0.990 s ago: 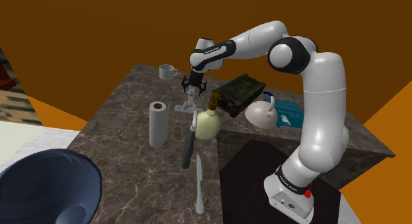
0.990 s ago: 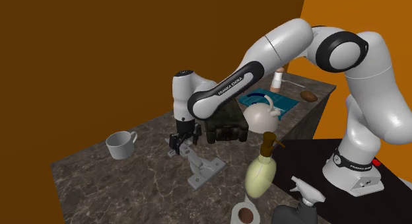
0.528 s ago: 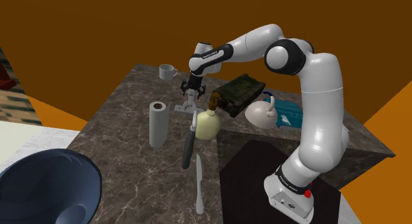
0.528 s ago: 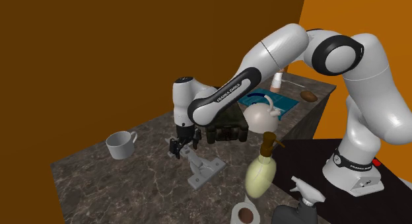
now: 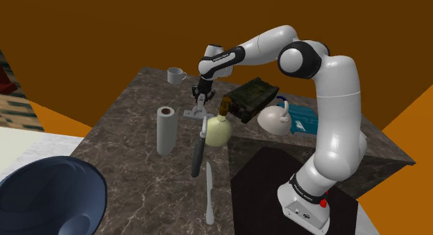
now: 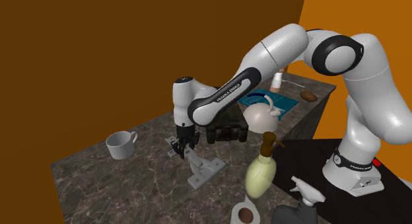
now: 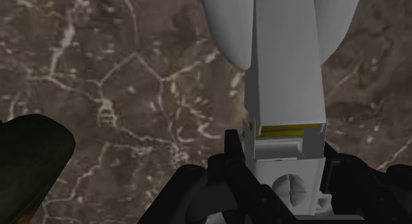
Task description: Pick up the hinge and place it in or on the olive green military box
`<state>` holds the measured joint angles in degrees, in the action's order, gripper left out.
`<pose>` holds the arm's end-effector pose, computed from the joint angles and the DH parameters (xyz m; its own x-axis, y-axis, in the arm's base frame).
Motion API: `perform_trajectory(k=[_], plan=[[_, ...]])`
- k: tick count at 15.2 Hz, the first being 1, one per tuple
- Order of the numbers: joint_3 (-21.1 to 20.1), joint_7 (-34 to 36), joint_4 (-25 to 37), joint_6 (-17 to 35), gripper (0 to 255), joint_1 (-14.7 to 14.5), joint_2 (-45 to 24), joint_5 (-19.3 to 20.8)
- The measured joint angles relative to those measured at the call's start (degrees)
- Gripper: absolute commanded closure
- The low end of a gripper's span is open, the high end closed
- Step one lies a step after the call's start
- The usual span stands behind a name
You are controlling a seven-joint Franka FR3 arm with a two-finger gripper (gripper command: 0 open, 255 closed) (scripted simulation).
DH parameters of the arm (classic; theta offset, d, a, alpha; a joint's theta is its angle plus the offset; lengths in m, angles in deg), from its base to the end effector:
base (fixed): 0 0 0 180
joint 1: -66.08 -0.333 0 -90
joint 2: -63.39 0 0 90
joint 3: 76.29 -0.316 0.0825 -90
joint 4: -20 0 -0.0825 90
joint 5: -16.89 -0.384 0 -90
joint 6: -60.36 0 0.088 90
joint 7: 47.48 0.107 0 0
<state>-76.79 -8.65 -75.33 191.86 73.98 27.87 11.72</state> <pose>0.6789 -0.0869 0.2476 0.6468 -0.7616 -0.0389 -0.7623 -0.6442 -0.0627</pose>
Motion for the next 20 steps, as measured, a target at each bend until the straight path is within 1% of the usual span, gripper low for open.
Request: perform_trajectory(k=[8, 20], plan=[[0.0, 0.1, 0.0, -0.6, 255, 0.0, 0.5, 0.0], [0.2, 0.7, 1.7, -7.2, 255, -0.1, 5.5, 0.3]])
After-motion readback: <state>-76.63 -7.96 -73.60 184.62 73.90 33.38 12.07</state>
